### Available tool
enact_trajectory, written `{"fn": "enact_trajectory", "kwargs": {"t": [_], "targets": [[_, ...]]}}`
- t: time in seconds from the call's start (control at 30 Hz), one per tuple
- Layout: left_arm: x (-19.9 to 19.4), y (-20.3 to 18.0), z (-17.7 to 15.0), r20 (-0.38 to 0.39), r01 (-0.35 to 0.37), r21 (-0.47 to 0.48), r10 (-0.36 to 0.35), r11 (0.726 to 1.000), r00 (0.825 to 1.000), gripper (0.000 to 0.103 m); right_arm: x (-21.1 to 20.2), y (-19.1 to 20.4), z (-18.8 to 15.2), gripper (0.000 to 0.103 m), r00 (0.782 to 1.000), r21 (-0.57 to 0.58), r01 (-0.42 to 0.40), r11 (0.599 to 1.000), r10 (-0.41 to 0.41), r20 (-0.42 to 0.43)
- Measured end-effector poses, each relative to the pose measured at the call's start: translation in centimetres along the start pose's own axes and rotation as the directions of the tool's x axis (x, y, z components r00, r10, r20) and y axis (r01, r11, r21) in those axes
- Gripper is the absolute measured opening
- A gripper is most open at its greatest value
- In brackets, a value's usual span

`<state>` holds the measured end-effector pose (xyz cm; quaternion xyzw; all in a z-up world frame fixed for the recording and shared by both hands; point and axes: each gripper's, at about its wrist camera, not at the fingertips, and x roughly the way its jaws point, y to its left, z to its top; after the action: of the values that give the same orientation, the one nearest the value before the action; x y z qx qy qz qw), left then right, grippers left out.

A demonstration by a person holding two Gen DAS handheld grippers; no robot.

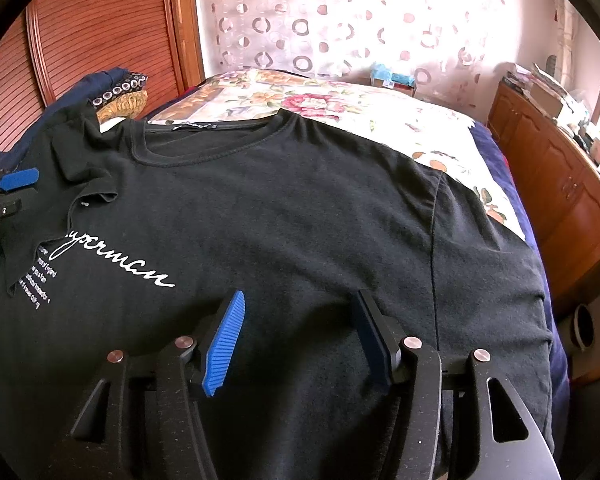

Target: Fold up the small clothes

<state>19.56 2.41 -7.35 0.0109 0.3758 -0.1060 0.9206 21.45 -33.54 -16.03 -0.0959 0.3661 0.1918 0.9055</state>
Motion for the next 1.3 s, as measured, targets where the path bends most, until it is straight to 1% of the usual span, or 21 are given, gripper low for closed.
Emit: {"fn": "enact_trajectory", "kwargs": {"t": [0.1, 0.23, 0.37, 0.53, 0.7, 0.8, 0.9, 0.97, 1.0, 1.03, 1.07, 1.1, 1.17, 1.2, 1.3], "targets": [[-0.3, -0.7, -0.1, 0.009, 0.002, 0.013, -0.002, 1.000, 1.000, 0.077, -1.8, -0.7, -0.4, 0.058, 0.999, 0.015, 0.007, 1.000, -0.008, 0.044], [-0.3, -1.6, -0.5, 0.006, 0.012, 0.027, -0.012, 1.000, 1.000, 0.077, -4.5, -3.9, -1.9, 0.058, 0.995, 0.075, 0.051, 0.996, -0.056, 0.077], [-0.2, -2.8, -0.8, 0.005, 0.023, 0.049, -0.023, 0.999, 1.000, 0.077, -6.0, -8.1, -4.1, 0.058, 0.988, 0.139, 0.133, 0.981, -0.142, 0.056], [0.5, -4.0, -1.1, -0.021, 0.048, 0.062, -0.047, 0.997, 0.999, 0.077, -6.8, -12.3, -6.8, 0.058, 0.980, 0.221, 0.192, 0.956, -0.198, 0.008], [0.9, -5.3, -1.2, -0.035, 0.061, 0.082, -0.058, 0.995, 0.998, 0.077, -6.5, -13.9, -8.5, 0.058, 0.986, 0.263, 0.164, 0.951, -0.160, -0.037], [0.8, -5.7, -1.3, -0.038, 0.070, 0.090, -0.066, 0.994, 0.997, 0.077, -6.0, -14.1, -8.7, 0.058, 0.990, 0.279, 0.141, 0.950, -0.129, -0.061], [0.9, -5.9, -1.4, -0.043, 0.071, 0.098, -0.067, 0.993, 0.997, 0.077, -6.1, -14.9, -8.8, 0.058, 0.994, 0.314, 0.110, 0.943, -0.098, -0.055], [0.9, -5.9, -1.5, -0.046, 0.073, 0.100, -0.069, 0.992, 0.997, 0.077, -6.1, -14.9, -9.0, 0.058, 0.994, 0.326, 0.104, 0.940, -0.093, -0.051], [0.9, -5.8, -1.5, -0.048, 0.074, 0.098, -0.069, 0.992, 0.996, 0.077, -6.2, -14.8, -9.2, 0.051, 0.995, 0.324, 0.098, 0.941, -0.089, -0.043], [0.8, -5.8, -1.4, -0.049, 0.077, 0.093, -0.073, 0.993, 0.996, 0.077, -6.3, -14.7, -9.2, 0.047, 0.995, 0.321, 0.095, 0.942, -0.088, -0.036], [0.7, -5.8, -1.4, -0.048, 0.083, 0.089, -0.079, 0.993, 0.996, 0.077, -6.4, -14.4, -9.1, 0.040, 0.994, 0.309, 0.110, 0.945, -0.105, -0.032], [0.6, -5.7, -1.4, -0.045, 0.085, 0.087, -0.082, 0.993, 0.996, 0.077, -6.6, -14.0, -9.0, 0.034, 0.990, 0.288, 0.143, 0.947, -0.140, -0.032], [0.4, -5.7, -1.3, -0.039, 0.080, 0.090, -0.077, 0.993, 0.996, 0.077, -6.6, -13.6, -8.9, 0.027, 0.984, 0.254, 0.177, 0.951, -0.174, -0.037], [0.3, -5.7, -1.3, -0.036, 0.079, 0.091, -0.076, 0.993, 0.996, 0.077, -6.6, -13.4, -8.7, 0.021, 0.981, 0.236, 0.194, 0.952, -0.189, -0.045], [0.0, -5.6, -1.3, -0.027, 0.072, 0.088, -0.070, 0.993, 0.997, 0.077, -6.1, -12.7, -8.4, 0.010, 0.973, 0.171, 0.232, 0.958, -0.225, -0.060]]}}
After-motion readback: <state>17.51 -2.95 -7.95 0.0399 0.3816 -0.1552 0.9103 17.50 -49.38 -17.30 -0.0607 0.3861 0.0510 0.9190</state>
